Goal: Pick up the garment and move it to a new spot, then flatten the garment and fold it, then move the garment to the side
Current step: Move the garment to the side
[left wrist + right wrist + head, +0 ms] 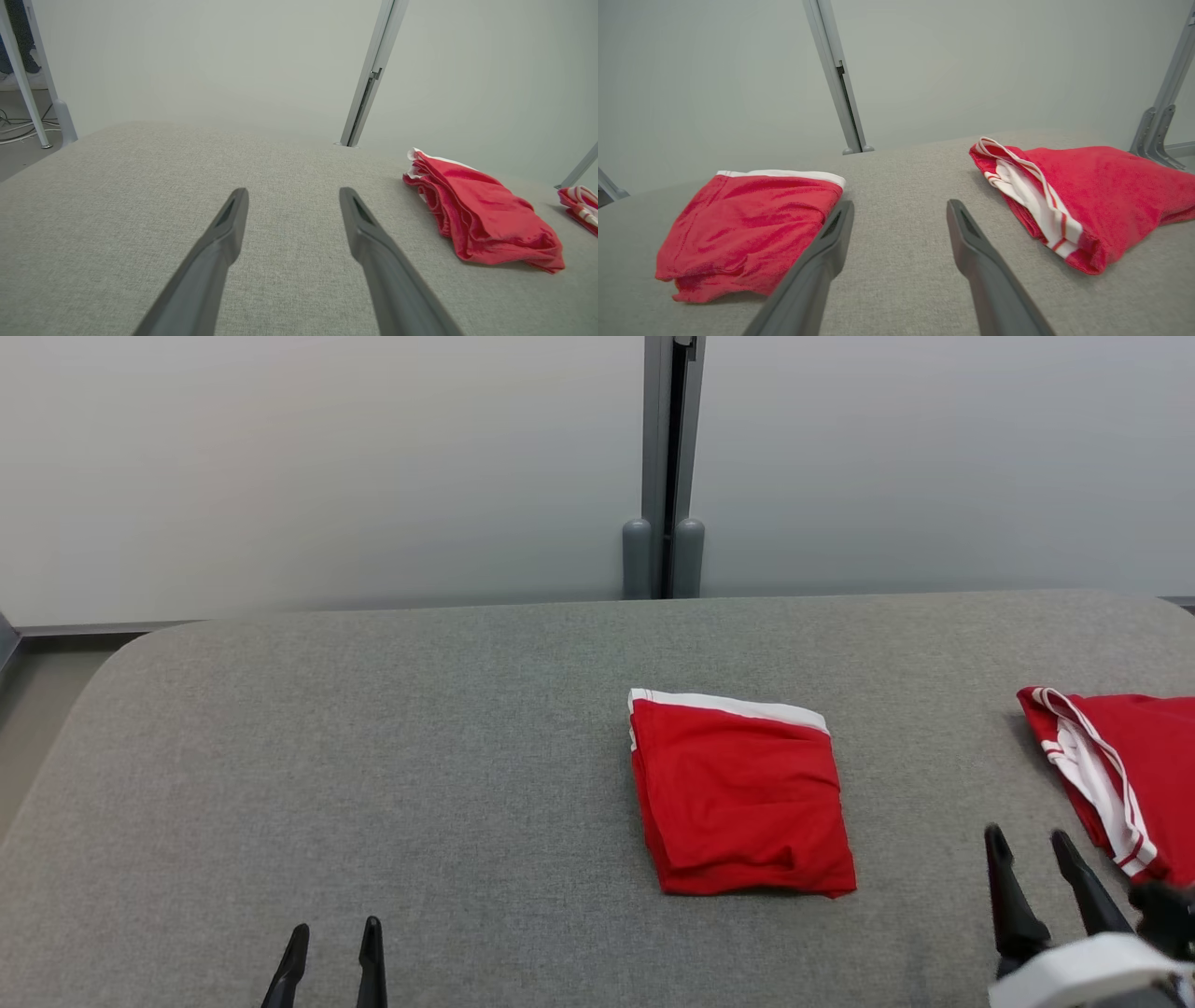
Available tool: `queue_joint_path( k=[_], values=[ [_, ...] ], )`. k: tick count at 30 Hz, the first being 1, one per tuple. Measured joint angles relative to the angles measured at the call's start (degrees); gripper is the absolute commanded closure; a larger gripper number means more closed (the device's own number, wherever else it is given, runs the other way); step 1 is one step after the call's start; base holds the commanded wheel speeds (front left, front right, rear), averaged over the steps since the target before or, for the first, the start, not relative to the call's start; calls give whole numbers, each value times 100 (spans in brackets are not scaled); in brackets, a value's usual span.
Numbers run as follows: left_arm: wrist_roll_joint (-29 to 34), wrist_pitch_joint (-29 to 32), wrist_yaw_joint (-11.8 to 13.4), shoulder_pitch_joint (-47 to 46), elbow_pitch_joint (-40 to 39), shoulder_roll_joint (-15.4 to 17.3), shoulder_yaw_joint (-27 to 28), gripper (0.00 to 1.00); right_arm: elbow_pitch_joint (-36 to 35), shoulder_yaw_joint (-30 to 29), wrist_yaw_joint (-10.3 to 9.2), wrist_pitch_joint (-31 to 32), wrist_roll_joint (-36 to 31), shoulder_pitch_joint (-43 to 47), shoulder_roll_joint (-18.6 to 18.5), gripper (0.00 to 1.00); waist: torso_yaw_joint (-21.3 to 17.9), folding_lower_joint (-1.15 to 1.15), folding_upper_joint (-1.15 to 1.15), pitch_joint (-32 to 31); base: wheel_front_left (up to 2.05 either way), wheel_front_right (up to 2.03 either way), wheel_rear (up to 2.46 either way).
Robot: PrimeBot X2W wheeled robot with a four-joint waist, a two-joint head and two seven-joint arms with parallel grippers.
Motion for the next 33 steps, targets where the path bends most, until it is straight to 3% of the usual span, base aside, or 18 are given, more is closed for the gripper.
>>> queue_joint_path(
  k=[4, 9, 19, 20, 21, 24, 26, 33],
  values=[
    [-35, 0, -7, -165, 47, 1, -90, 0, -153, 412, 1, 1277, 1131, -803, -35, 0, 81, 0, 0, 148, 0, 0, 0],
    [-233, 1, 45, -641, 16, -2, -430, 0, 143, 411, -2, 2581, 1467, -1549, -263, 0, 287, 0, 0, 471, 0, 0, 0],
    [-425, 0, 265, -1043, -24, -2, -808, 0, 1319, 494, -2, 3205, 1544, -2265, -79, 0, 908, 0, 0, 1154, 0, 0, 0],
    [-428, 1, 289, -1053, -41, -2, -801, 0, 1313, 567, -2, 3184, 1599, -2317, -45, 55, 938, 0, 0, 1219, 0, 0, 0],
    [-435, 1, 308, -1053, -64, 1, -783, 0, 1283, 624, -1, 3105, 1647, -2388, -29, 100, 954, 0, 0, 1283, 0, 0, 0],
    [-459, 1, 363, -1051, -122, 5, -705, 0, 1029, 736, -1, 3006, 1962, -2567, -113, 100, 857, 0, 0, 1406, 0, 0, 0],
    [-461, 1, 396, -1045, -162, -1, -673, 0, 728, 900, -1, 3043, 2051, -2628, -371, 100, 701, 0, 0, 1450, 0, 0, 0],
    [-405, 0, 301, -1440, -230, -2, -853, 0, -221, 843, -1, 4062, 2303, -3100, -1928, 100, -60, 0, 0, 1637, 0, 0, 0]
  ],
)
